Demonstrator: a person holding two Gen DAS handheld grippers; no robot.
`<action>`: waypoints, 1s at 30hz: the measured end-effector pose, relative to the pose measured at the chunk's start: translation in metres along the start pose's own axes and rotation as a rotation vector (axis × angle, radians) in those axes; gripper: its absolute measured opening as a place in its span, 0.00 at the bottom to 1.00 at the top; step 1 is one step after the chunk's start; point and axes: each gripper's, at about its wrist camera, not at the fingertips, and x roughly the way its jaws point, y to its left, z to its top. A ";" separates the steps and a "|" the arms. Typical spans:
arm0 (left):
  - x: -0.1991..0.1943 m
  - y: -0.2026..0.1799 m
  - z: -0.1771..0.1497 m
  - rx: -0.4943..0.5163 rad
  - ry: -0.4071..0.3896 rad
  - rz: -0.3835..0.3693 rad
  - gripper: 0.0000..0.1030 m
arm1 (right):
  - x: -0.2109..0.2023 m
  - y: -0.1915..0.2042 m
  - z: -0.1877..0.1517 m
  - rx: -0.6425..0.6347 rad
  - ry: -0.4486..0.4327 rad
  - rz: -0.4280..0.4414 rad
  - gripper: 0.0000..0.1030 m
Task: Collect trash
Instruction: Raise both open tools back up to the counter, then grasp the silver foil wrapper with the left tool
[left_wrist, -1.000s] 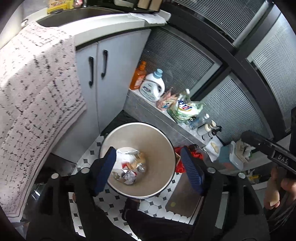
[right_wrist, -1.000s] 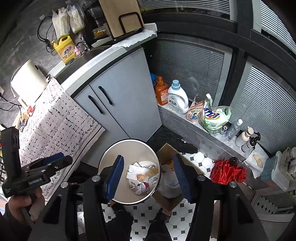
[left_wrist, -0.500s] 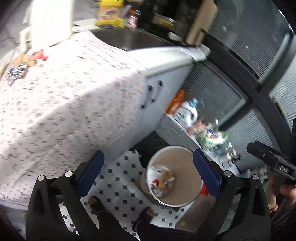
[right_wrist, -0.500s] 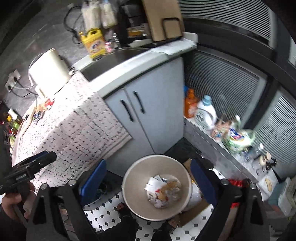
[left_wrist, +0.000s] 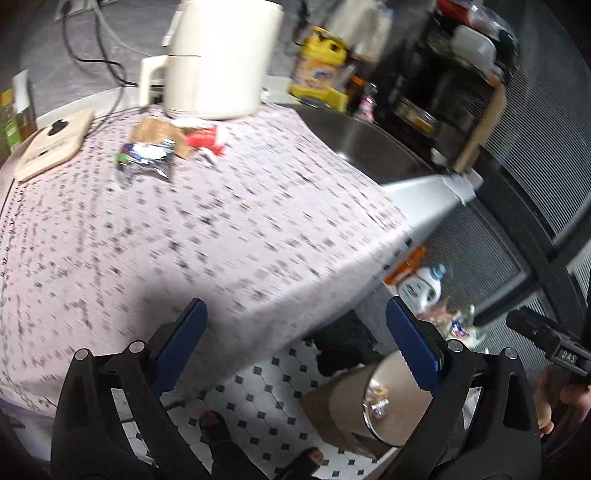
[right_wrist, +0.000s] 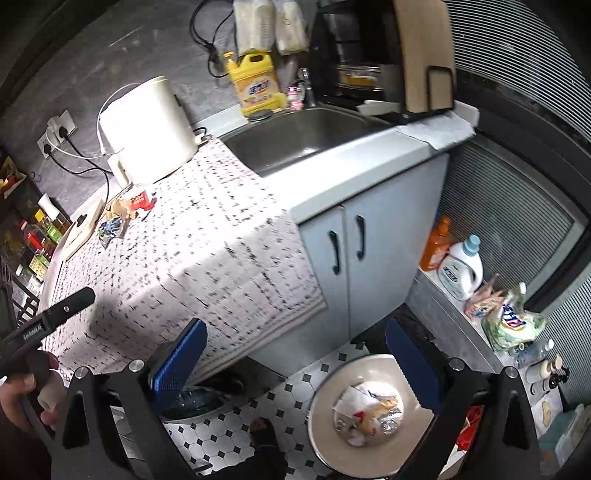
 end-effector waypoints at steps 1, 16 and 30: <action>0.001 0.009 0.004 -0.008 -0.005 0.005 0.93 | 0.004 0.008 0.003 -0.002 0.003 0.001 0.92; 0.029 0.117 0.068 -0.098 -0.050 0.051 0.93 | 0.048 0.094 0.044 -0.019 -0.021 -0.002 0.92; 0.064 0.174 0.110 -0.117 -0.035 0.023 0.93 | 0.087 0.158 0.073 -0.017 -0.050 -0.021 0.92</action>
